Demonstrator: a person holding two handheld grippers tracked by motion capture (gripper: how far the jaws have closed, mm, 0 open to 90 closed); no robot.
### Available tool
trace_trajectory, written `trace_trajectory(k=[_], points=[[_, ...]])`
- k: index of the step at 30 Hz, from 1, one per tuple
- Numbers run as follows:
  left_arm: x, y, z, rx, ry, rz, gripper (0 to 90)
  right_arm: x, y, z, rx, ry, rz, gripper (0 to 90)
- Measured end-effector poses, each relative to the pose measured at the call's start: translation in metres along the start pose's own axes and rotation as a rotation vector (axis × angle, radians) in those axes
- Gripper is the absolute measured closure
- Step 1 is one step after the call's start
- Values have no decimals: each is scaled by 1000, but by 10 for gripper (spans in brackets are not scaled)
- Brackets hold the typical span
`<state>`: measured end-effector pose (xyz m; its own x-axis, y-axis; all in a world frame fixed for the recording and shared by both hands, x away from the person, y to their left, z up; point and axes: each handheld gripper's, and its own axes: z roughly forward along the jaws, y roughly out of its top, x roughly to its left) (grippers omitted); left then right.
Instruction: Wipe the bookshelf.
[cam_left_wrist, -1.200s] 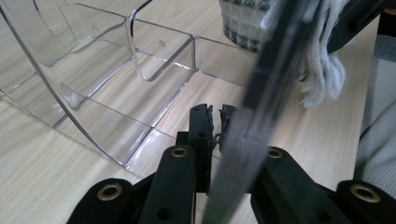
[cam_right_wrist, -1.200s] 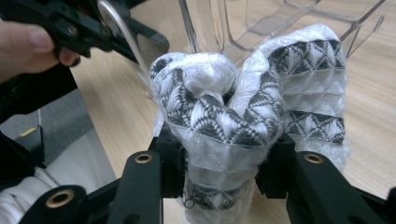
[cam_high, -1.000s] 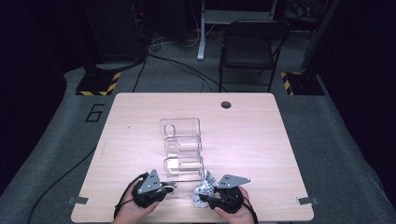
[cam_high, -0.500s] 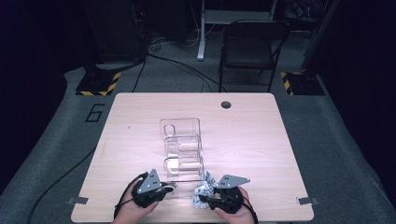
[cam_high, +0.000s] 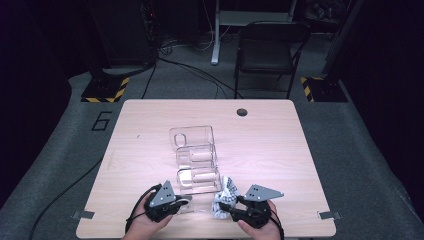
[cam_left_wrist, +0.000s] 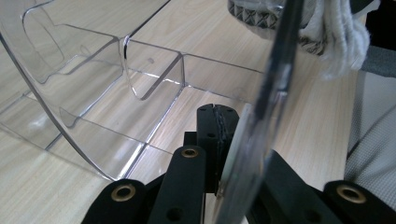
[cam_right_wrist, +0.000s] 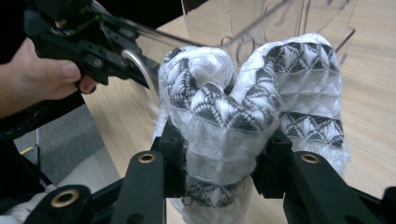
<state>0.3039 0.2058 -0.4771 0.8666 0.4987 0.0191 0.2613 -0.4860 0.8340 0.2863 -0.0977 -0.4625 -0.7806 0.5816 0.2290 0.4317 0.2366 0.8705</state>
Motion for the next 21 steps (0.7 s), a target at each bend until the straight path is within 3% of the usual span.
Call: trace_trajectory(k=[5,10,14,17,21], points=[[-2,2,1,-3,0,6,892,7,7,-12,-70,1,-6,623],[-6,3,3,-3,25,-5,891,13,6,-8,-70,8,-30,631],[-6,3,3,-3,35,-18,874,14,3,-1,-40,-11,-43,634],[-1,0,-1,-25,40,-50,765,14,0,5,-8,-29,-71,634],[1,-2,-6,-31,44,-50,766,10,-5,15,45,-31,-54,633]])
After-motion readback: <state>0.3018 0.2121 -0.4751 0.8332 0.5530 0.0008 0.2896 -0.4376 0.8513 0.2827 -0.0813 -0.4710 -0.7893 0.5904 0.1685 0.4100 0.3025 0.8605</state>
